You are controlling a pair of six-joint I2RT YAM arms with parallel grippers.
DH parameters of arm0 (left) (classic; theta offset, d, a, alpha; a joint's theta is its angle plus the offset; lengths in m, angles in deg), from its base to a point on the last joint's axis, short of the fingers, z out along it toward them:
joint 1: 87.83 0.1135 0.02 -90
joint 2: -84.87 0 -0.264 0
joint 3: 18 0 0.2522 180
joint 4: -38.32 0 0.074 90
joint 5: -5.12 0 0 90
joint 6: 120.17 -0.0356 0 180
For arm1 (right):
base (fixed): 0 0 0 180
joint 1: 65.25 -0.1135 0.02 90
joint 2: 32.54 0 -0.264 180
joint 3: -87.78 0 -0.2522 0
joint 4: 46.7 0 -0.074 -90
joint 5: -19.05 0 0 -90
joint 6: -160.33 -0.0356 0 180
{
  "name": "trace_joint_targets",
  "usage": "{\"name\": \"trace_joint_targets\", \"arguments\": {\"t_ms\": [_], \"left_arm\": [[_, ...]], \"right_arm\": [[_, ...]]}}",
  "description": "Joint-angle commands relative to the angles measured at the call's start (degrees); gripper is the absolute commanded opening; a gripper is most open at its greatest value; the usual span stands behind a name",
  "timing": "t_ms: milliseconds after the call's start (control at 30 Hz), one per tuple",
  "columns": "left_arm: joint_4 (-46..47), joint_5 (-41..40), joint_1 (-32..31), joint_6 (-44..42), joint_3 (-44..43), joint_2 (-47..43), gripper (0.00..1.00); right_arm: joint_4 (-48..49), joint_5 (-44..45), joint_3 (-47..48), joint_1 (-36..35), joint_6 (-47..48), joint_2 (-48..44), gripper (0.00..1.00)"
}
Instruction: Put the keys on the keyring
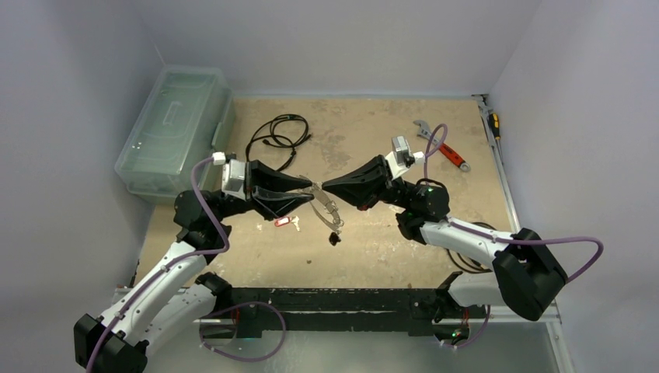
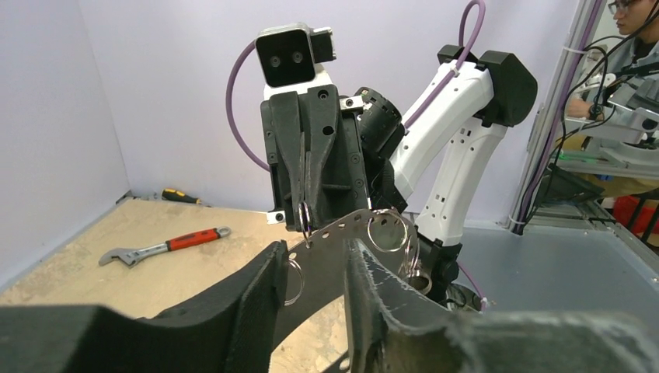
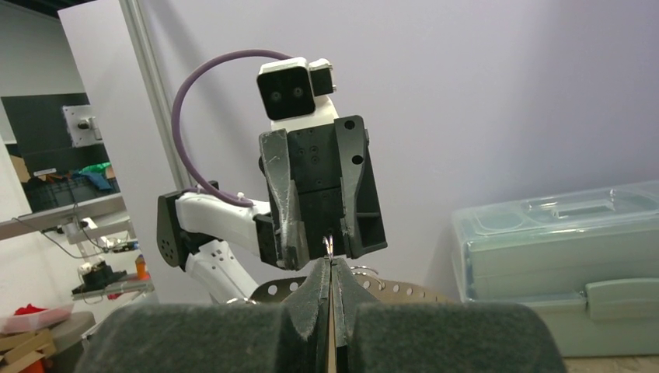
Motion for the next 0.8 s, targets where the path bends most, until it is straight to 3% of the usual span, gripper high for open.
{"name": "trace_joint_targets", "arguments": {"t_ms": [0,233,500,767], "left_arm": [[3.57,-0.29,-0.22,1.84,-0.15,0.79,0.32],[8.34,0.01,-0.48,4.41,0.82,2.69,0.22],[8.32,-0.03,-1.00,3.69,1.08,3.98,0.20],[8.56,-0.22,-1.27,3.23,0.88,4.80,0.10]], "right_arm": [[2.47,1.90,0.49,-0.23,0.92,-0.34,0.00],[3.10,1.55,0.62,-0.25,0.21,0.42,0.00],[3.10,1.39,0.55,-0.25,0.20,0.16,0.00],[2.64,1.28,0.76,-0.27,0.47,0.12,0.00]]}}
